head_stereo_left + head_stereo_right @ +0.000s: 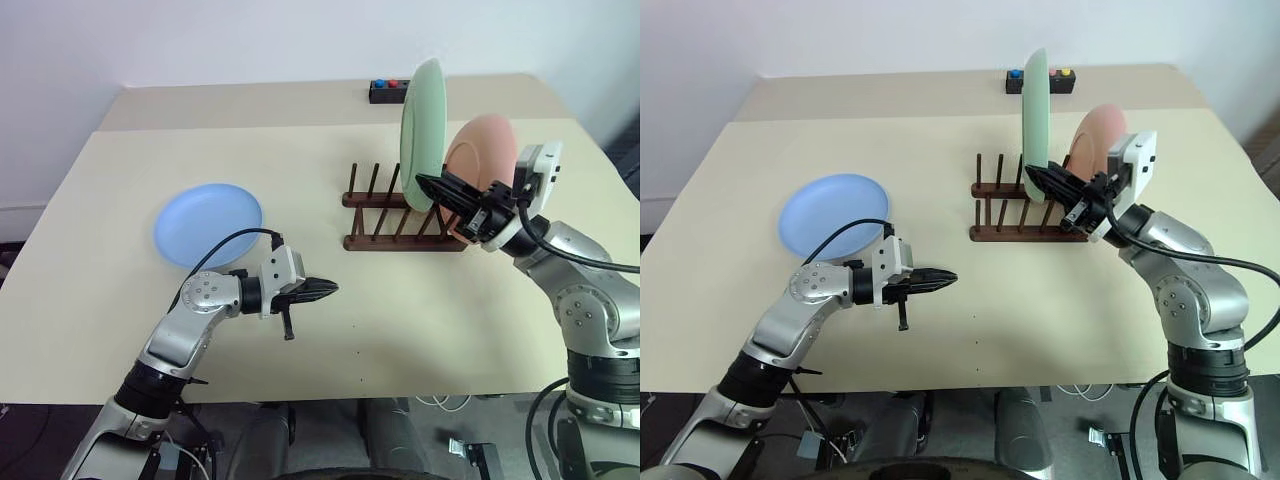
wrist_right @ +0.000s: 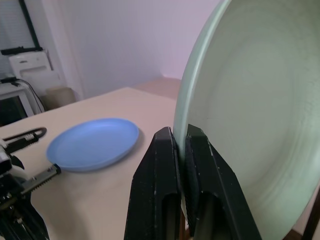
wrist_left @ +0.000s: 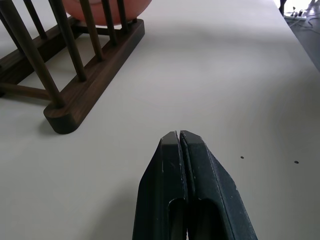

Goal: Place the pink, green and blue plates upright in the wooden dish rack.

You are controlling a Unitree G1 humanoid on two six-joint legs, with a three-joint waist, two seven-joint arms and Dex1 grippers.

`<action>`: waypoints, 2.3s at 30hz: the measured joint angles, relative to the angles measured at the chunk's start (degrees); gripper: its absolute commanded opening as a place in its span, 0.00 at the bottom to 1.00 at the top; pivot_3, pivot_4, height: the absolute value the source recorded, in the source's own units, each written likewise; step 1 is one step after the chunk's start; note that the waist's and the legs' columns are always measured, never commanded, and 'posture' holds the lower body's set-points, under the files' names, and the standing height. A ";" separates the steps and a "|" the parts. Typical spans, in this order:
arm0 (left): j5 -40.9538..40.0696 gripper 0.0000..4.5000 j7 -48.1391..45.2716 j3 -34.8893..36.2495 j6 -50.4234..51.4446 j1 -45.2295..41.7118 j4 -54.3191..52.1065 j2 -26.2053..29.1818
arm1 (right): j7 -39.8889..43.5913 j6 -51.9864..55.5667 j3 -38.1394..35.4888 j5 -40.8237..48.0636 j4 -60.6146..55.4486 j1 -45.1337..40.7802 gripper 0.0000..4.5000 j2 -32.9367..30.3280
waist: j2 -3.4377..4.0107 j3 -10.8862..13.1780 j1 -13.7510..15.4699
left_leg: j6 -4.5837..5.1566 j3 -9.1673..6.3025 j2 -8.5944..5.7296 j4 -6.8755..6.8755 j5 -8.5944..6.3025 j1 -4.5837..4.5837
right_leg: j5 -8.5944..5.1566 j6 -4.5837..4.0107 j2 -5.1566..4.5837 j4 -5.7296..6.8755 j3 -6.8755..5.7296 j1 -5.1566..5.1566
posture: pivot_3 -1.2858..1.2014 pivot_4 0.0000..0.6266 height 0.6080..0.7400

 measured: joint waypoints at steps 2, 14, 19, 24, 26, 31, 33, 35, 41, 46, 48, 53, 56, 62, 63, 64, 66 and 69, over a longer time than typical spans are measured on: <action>0.00 0.00 0.04 0.00 0.00 0.00 0.00 0.00 | -0.04 0.00 -0.08 -0.01 0.18 0.02 0.00 0.04 | 0.00 0.00 -0.03 | 0.00 0.00 0.00 -0.01 0.00 0.00 | 0.00 0.00 0.00 0.00 0.00 0.00 | 0.52 0.24 1.00; 0.02 0.00 0.35 0.00 -0.02 0.00 0.00 0.00 | 0.24 0.00 -1.04 0.03 0.23 1.45 0.32 0.38 | 0.00 0.00 -0.03 | 0.00 0.00 0.00 0.00 0.00 0.00 | 0.00 0.00 0.00 0.00 0.00 0.00 | 0.52 0.24 1.00; 0.02 0.00 0.36 0.00 -0.02 0.00 0.00 0.00 | 0.18 0.02 -1.66 -0.01 0.23 1.99 0.88 0.39 | 0.00 0.00 -0.09 | 0.00 0.00 0.00 -0.01 0.00 0.00 | 0.00 0.00 0.00 0.00 0.00 0.00 | 0.52 0.24 1.00; 0.02 0.00 0.38 0.00 -0.02 0.00 0.00 0.00 | -0.02 -0.09 -1.83 -0.60 0.22 2.00 0.99 0.38 | 0.00 0.00 -0.07 | 0.00 0.00 0.00 0.00 0.00 0.00 | 0.00 0.00 0.00 0.00 0.00 0.00 | 0.52 0.24 1.00; 0.02 0.00 0.39 0.00 -0.02 0.00 0.00 0.00 | -0.10 -0.12 -1.83 -0.82 0.18 2.00 0.99 0.39 | 0.00 0.00 -0.08 | 0.00 0.00 0.00 0.00 0.00 0.00 | 0.00 0.00 0.00 0.00 0.00 0.00 | 0.52 0.24 1.00; 0.01 0.00 0.44 0.00 -0.02 0.00 -0.01 0.00 | -0.62 -0.45 -1.83 -2.23 -0.85 1.96 0.99 0.37 | 0.00 0.00 -0.07 | 0.00 0.00 0.00 -0.01 0.00 0.00 | 0.00 0.00 0.00 0.00 0.00 0.00 | 0.52 0.24 1.00; 0.01 0.00 0.45 0.00 -0.02 0.00 -0.01 0.00 | -0.96 -0.74 -1.83 -2.67 -1.30 1.76 0.99 0.32 | 0.00 0.00 -0.07 | 0.00 0.00 0.00 0.00 0.00 0.00 | 0.00 0.00 0.00 0.00 0.00 0.00 | 0.52 0.24 1.00; 0.01 0.00 0.45 0.00 -0.02 0.01 -0.01 0.01 | -1.13 -0.96 -1.85 -3.11 -1.88 1.48 0.99 0.22 | 0.00 0.00 -0.07 | 0.00 0.00 0.00 0.00 0.00 0.00 | 0.00 0.00 0.00 0.00 0.00 0.00 | 0.52 0.24 1.00; 0.01 0.00 0.47 0.00 -0.02 0.09 -0.04 0.11 | -2.02 -1.04 -2.20 -4.68 -5.27 -0.72 0.99 -2.68 | 0.00 0.00 -0.10 | 0.00 0.00 0.00 -0.02 0.00 0.00 | 0.00 0.00 0.00 0.00 0.00 -0.02 | 0.52 0.24 1.00; -0.36 0.00 0.75 1.00 0.19 0.26 -0.35 0.25 | -2.78 -1.37 -2.28 -8.40 -7.52 -2.72 0.99 -6.90 | 0.00 0.00 -0.05 | 0.00 0.00 0.00 -0.02 0.00 -0.01 | 0.00 0.00 0.00 0.00 0.00 -0.03 | 0.52 0.24 1.00; -1.65 0.00 1.07 2.86 1.40 0.35 -0.93 0.59 | -2.82 -1.41 -2.74 -9.33 -8.48 -3.09 0.99 -8.48 | 0.00 0.00 -0.04 | 0.00 0.00 0.01 -0.01 0.00 -0.02 | 0.00 0.00 0.00 0.00 -0.01 -0.03 | 0.52 0.24 1.00; -2.49 0.00 1.86 5.04 1.60 0.50 -1.32 1.88 | -2.56 -1.53 -3.34 -10.57 -8.71 -3.19 0.99 -9.64 | -0.01 0.00 -0.04 | 0.00 0.01 0.00 -0.01 0.00 -0.02 | 0.00 0.00 0.00 -0.01 -0.01 -0.02 | 0.52 0.24 1.00; -2.66 0.12 2.26 5.19 1.75 1.35 -1.30 1.88 | -2.51 -2.51 -3.19 -11.39 -8.70 -3.23 1.00 -9.55 | -0.01 0.00 -0.06 | 0.00 0.01 0.00 -0.02 0.00 -0.02 | 0.00 0.00 0.00 -0.01 0.00 -0.03 | 0.52 0.24 1.00; -8.35 0.76 4.75 13.00 7.42 1.34 -1.32 2.79 | -1.08 -5.68 -3.40 -13.64 -8.70 -4.86 1.00 -11.09 | -0.01 0.01 -0.16 | 0.00 0.00 0.01 -0.01 0.00 -0.03 | 0.00 0.00 0.00 0.00 -0.01 -0.06 | 0.52 0.24 1.00; -9.07 0.87 5.56 14.83 8.11 1.22 -1.29 3.25 | -0.47 -6.28 -3.29 -14.24 -8.73 -4.87 1.00 -11.86 | -0.02 0.01 -0.16 | 0.00 0.00 0.01 -0.02 0.00 -0.04 | 0.00 0.00 0.00 0.00 -0.01 -0.07 | 0.52 0.24 1.00; -9.67 0.99 6.97 16.94 8.87 0.88 -1.11 3.75 | 0.62 -7.23 -2.83 -15.22 -8.87 -4.83 1.00 -12.77 | -0.02 0.01 -0.16 | 0.00 0.01 0.01 -0.02 0.00 -0.04 | 0.00 0.00 -0.01 0.00 -0.01 -0.07 | 0.52 0.24 1.00; -9.90 0.99 10.08 20.40 9.34 -0.78 0.22 4.44 | 2.87 -8.57 -1.00 -16.45 -10.65 -4.61 1.00 -13.62 | -0.02 0.01 -0.15 | 0.00 -0.01 0.02 -0.01 0.00 -0.03 | 0.00 0.00 0.00 0.01 -0.03 -0.07 | 0.52 0.24 1.00; -8.18 0.99 16.04 23.56 10.31 -4.08 4.02 5.38 | 5.73 -10.16 3.49 -17.70 -14.30 -4.22 1.00 -13.71 | -0.03 0.02 -0.19 | 0.00 0.00 0.01 -0.01 0.00 -0.03 | 0.00 0.00 0.00 0.01 -0.03 -0.07 | 0.52 0.24 1.00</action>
